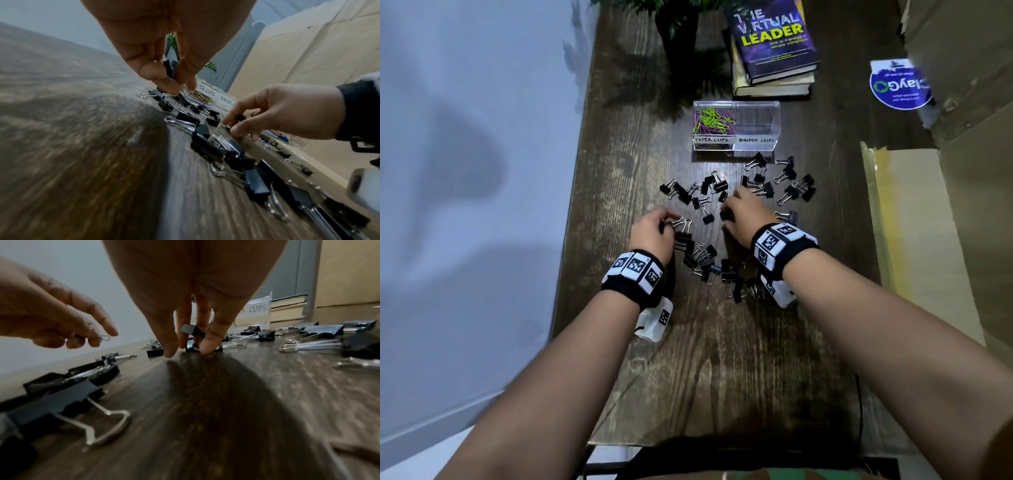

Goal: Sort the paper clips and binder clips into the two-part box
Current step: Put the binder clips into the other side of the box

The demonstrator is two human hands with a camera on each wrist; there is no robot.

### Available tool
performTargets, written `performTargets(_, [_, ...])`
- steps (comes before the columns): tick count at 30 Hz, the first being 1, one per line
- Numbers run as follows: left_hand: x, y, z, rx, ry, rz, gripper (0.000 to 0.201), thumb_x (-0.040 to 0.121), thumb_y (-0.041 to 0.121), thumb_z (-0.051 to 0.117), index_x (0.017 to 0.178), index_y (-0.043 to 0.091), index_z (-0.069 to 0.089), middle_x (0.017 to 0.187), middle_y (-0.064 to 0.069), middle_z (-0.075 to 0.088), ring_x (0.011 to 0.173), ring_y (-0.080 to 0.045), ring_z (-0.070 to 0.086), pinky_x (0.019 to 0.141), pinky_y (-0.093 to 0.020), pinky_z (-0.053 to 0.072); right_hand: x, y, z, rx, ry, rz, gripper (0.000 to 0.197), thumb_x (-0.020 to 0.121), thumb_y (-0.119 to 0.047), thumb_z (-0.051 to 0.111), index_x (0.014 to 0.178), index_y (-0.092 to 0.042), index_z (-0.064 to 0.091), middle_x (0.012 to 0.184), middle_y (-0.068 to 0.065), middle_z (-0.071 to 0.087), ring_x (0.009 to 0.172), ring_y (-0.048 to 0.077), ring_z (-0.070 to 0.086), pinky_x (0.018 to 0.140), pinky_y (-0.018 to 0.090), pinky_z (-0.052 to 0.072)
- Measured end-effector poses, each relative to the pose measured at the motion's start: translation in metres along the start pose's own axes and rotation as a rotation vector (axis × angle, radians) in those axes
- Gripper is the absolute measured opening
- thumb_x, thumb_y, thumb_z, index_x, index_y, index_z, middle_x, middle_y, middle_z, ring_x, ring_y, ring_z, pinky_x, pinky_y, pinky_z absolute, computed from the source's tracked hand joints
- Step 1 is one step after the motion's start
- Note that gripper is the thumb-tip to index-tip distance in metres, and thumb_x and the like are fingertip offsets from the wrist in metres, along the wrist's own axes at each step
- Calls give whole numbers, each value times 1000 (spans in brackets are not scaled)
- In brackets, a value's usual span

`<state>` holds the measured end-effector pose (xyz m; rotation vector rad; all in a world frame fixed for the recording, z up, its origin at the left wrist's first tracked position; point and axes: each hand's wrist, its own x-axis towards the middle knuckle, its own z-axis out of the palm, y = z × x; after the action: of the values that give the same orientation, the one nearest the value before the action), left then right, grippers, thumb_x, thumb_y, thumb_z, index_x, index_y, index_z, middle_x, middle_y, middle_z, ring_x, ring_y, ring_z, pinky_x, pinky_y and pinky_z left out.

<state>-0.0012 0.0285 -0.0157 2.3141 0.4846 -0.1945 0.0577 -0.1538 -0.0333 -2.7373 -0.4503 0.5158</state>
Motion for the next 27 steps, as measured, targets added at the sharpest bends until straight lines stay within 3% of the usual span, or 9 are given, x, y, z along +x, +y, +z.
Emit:
performTargets(4, [4, 4, 4, 171, 19, 2, 23, 91, 9, 49, 102, 12, 69, 118, -9, 58, 101, -23, 59, 88, -30, 47, 5, 2, 3, -49, 8, -66, 21, 89, -13, 58, 109, -5, 61, 117, 7, 51, 103, 26, 56, 91, 36, 50])
performTargets(7, [1, 6, 14, 307, -70, 14, 23, 89, 24, 57, 107, 9, 62, 121, -9, 52, 103, -25, 57, 87, -33, 46, 7, 1, 2, -96, -3, -101, 15, 88, -4, 53, 101, -5, 61, 110, 9, 54, 98, 29, 57, 87, 40, 52])
performTargets(10, [-3, 4, 22, 413, -123, 32, 41, 88, 34, 60, 118, 7, 54, 129, -10, 45, 108, -28, 56, 90, -39, 47, 9, 4, 1, -83, 10, -72, 23, 88, -6, 54, 111, -5, 57, 117, 11, 50, 104, 30, 55, 89, 41, 50])
performTargets(14, [-2, 6, 27, 446, -118, 41, 40, 89, 35, 60, 115, 5, 54, 128, -12, 46, 106, -29, 57, 88, -38, 48, 10, 8, 1, -85, 13, -57, 17, 88, -5, 57, 104, -1, 61, 119, 11, 47, 98, 29, 57, 88, 41, 52])
performTargets(18, [1, 10, 26, 387, -123, 33, 28, 85, 28, 62, 103, 6, 58, 116, -11, 52, 98, -27, 57, 87, -38, 50, 14, 10, -3, -46, 16, -57, 20, 85, 3, 52, 103, -1, 60, 114, 10, 50, 99, 30, 57, 86, 41, 51])
performTargets(20, [1, 11, 26, 364, -115, 51, 18, 84, 23, 61, 93, 8, 58, 107, -10, 55, 90, -25, 56, 81, -35, 48, 17, 12, -8, -22, 17, -37, 23, 86, -2, 53, 109, -3, 58, 116, 11, 52, 104, 29, 55, 90, 38, 48])
performTargets(23, [1, 12, 25, 332, -114, 66, 15, 84, 21, 60, 92, 9, 56, 100, -7, 56, 81, -19, 53, 74, -29, 47, 21, 13, -16, -16, -4, -16, 27, 87, -11, 56, 113, -3, 57, 118, 12, 53, 107, 29, 54, 92, 36, 45])
performTargets(27, [8, 17, 19, 210, -44, 2, 14, 85, 22, 62, 94, 12, 62, 88, 1, 60, 77, -12, 55, 66, -21, 41, 26, 17, -27, 45, -2, 13, 19, 90, -18, 56, 103, -8, 65, 109, 9, 62, 101, 25, 59, 88, 32, 46])
